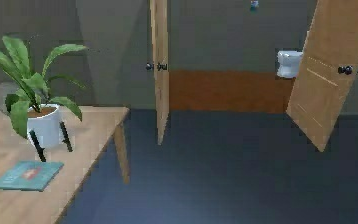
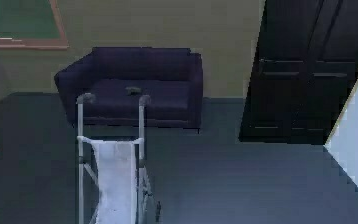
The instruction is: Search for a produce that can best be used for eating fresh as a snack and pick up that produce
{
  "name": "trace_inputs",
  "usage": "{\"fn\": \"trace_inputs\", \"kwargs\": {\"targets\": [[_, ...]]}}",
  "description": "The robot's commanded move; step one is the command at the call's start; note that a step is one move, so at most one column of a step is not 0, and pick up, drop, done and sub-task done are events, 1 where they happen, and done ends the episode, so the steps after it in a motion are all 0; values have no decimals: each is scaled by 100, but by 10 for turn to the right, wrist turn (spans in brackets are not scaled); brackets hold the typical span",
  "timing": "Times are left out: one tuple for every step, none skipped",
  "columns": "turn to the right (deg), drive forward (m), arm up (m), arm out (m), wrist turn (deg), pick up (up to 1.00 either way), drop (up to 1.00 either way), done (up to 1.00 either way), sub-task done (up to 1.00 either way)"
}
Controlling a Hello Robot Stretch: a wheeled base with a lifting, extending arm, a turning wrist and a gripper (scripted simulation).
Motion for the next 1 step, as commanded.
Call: {"fn": "trace_inputs", "kwargs": {"targets": [[0, 75, 0, 0, 0, 0, 0, 0, 0]]}}
